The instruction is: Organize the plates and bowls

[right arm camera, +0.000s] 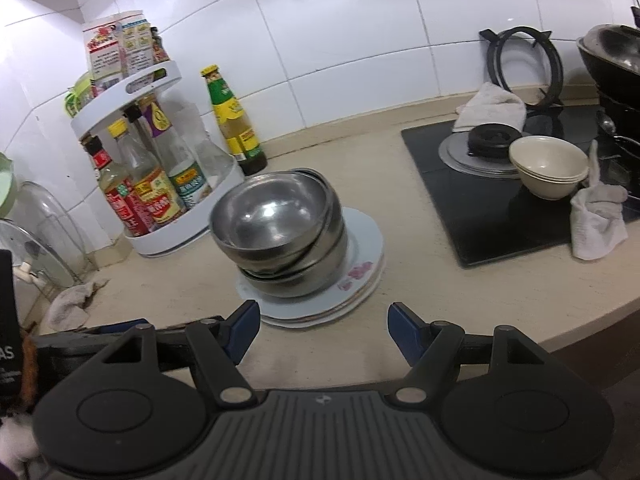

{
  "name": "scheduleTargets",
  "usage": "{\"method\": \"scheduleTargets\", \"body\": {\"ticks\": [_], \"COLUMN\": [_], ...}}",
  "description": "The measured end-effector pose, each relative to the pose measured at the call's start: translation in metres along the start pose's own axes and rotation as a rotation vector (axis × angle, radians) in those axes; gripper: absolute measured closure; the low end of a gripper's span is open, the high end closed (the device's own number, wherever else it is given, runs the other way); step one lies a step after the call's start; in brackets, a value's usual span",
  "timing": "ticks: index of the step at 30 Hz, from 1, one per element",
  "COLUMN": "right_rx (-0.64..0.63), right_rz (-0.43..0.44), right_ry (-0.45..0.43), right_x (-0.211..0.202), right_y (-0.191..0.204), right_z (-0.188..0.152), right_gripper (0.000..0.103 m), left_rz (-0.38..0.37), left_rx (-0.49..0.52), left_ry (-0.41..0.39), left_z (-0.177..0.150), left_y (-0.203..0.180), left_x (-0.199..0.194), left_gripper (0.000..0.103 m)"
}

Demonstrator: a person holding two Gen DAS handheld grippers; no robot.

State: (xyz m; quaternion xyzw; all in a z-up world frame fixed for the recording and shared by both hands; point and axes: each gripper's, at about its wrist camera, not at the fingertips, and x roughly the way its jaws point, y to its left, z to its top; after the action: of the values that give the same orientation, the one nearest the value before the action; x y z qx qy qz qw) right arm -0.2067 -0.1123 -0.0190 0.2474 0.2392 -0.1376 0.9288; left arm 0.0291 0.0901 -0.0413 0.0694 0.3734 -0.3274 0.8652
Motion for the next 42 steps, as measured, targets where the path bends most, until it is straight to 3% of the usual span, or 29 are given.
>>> {"method": "scheduleTargets", "body": {"ticks": [5, 15, 20, 23, 28, 32, 42], "right_rx": [-0.025, -0.002, -0.005, -0.019, -0.020, -0.006, 0.001], "right_rz": [-0.067, 0.014, 0.026, 0.012, 0.006, 0.003, -0.004], "right_ry": [0.000, -0.002, -0.053, -0.071, -0.065, -0.078, -0.078], "right_x": [0.009, 0.022, 0.011, 0.007, 0.006, 0.002, 0.007], "right_y": [-0.005, -0.013, -0.015, -0.016, -0.017, -0.021, -0.020], "right_z": [-0.004, 0.009, 0.013, 0.015, 0.014, 0.014, 0.013], "right_gripper": [0.035, 0.035, 0.035, 0.035, 0.035, 0.035, 0.035], "left_rz": [0.015, 0.055, -0.042, 0.000, -0.047, 0.019, 0.027], "left_rx": [-0.021, 0.040, 0.014, 0.023, 0.009, 0.026, 0.016], "left_ry": [-0.018, -0.084, -0.106, -0.128, -0.164, -0.183, -0.143], "left_z": [0.000, 0.009, 0.010, 0.011, 0.013, 0.014, 0.011], "left_y": [0.001, -0.013, -0.008, -0.012, -0.013, -0.017, -0.014], "left_x": [-0.001, -0.013, -0.018, -0.015, -0.019, -0.019, -0.012], "left_gripper": [0.000, 0.000, 0.000, 0.000, 0.000, 0.000, 0.000]}}
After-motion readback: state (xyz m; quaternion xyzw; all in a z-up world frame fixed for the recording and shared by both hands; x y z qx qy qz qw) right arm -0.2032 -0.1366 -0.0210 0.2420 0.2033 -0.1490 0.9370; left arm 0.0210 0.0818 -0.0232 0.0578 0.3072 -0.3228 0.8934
